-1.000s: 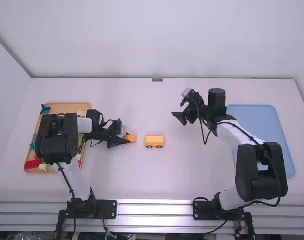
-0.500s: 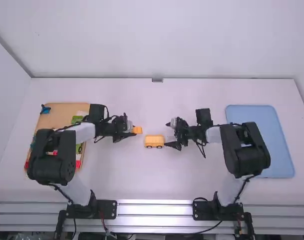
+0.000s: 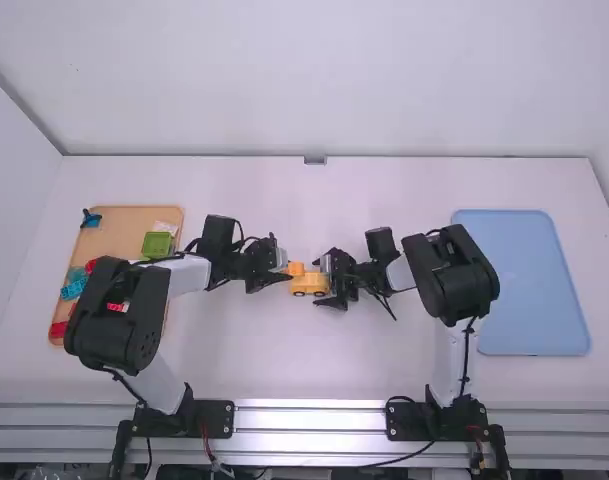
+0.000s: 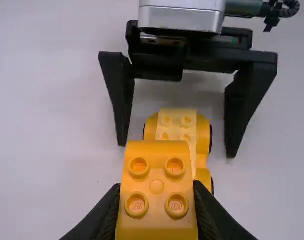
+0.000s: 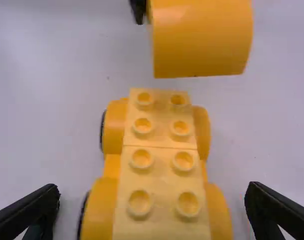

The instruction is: Assemble lego blocks to make yellow taxi

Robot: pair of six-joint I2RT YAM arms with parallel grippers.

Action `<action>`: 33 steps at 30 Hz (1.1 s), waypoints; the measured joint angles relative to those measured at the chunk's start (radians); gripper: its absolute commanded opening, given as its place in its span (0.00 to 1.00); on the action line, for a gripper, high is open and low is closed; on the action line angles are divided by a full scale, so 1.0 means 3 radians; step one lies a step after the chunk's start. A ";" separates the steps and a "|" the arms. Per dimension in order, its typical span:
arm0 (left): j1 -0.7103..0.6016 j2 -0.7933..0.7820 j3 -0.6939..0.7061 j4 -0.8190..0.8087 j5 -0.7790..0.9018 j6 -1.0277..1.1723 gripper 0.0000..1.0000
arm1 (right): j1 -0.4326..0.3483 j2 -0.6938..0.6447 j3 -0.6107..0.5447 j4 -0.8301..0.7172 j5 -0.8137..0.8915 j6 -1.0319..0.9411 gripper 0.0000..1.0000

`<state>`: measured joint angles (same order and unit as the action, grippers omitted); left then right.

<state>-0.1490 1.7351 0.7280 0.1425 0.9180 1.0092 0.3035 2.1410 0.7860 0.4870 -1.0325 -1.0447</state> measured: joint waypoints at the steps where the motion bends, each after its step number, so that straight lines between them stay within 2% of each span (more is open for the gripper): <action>1: -0.0009 0.0000 0.0000 0.0001 0.0000 -0.0018 0.05 | 0.0000 0.0033 0.0000 0.0095 -0.0029 0.0053 0.99; 11: -0.0022 0.0000 -0.0029 0.0120 0.0001 -0.0076 0.04 | -0.0011 0.0326 0.0000 0.0748 -0.0205 0.0786 1.00; 23: -0.0023 0.0003 -0.0299 0.0665 0.0193 -0.0219 0.04 | -0.0011 0.0359 0.0001 0.0844 -0.0270 0.0930 0.76; 28: -0.0023 0.0184 -0.0256 0.0894 0.0312 -0.0432 0.05 | -0.0011 0.0361 0.0000 0.0844 -0.0277 0.0924 0.55; 33: -0.0024 0.0496 -0.0130 0.0938 0.0525 -0.0511 0.04 | -0.0011 0.0361 0.0000 0.0841 -0.0278 0.0919 0.55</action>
<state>-0.1562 1.8839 0.6891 0.4240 1.0756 0.8558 0.3000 2.2494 0.7860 0.7391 -1.1160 -0.7689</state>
